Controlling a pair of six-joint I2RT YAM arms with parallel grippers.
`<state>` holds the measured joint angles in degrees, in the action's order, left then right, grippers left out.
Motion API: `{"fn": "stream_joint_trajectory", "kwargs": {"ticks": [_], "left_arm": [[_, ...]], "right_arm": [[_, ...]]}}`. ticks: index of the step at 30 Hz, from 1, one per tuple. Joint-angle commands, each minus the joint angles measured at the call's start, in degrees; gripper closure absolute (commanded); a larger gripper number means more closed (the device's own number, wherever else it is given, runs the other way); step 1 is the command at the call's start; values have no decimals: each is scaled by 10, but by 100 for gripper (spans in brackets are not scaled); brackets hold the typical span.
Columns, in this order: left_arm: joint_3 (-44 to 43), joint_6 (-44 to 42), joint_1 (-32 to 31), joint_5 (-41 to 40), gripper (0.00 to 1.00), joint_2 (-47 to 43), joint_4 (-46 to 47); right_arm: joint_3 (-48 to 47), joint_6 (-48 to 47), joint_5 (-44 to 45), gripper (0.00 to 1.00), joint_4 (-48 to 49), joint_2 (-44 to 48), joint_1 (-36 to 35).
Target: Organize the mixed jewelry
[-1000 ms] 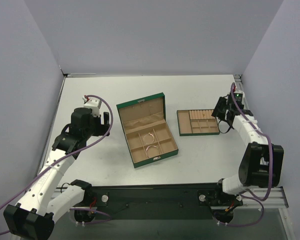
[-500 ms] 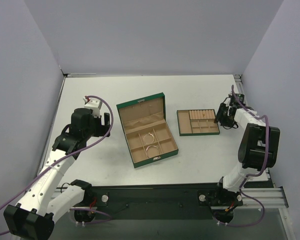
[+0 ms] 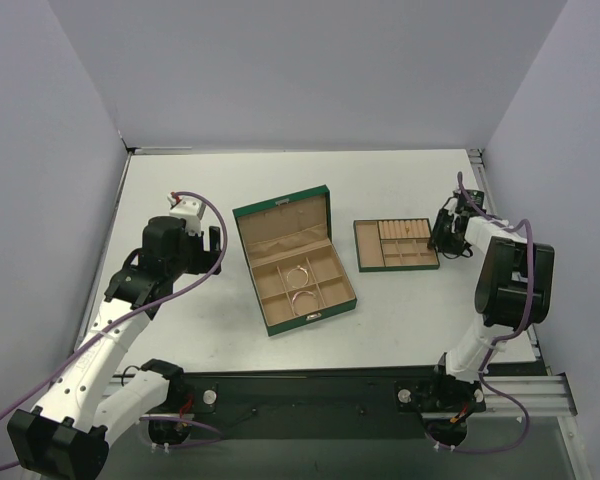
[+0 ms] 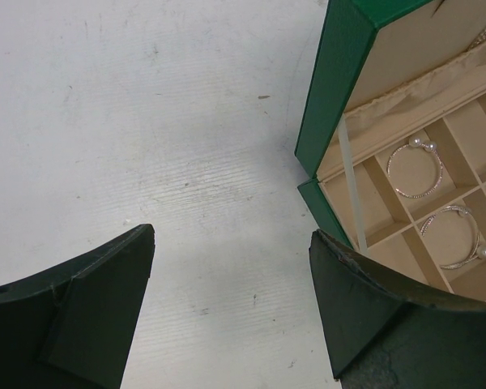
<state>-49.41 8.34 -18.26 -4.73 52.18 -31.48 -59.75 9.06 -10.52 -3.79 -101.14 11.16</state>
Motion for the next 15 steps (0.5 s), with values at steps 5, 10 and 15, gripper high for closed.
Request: {"fn": "stream_joint_trajectory", "kwargs": {"ticks": [5, 10, 15], "left_arm": [[-3, -6, 2, 10, 13, 0, 20], [-4, -7, 2, 11, 13, 2, 19], [-3, -7, 2, 6, 13, -4, 18]], "right_arm": [[-5, -5, 7, 68, 11, -22, -6], [-10, -5, 14, 68, 12, -29, -8], [-9, -3, 16, 68, 11, -31, -10]]}}
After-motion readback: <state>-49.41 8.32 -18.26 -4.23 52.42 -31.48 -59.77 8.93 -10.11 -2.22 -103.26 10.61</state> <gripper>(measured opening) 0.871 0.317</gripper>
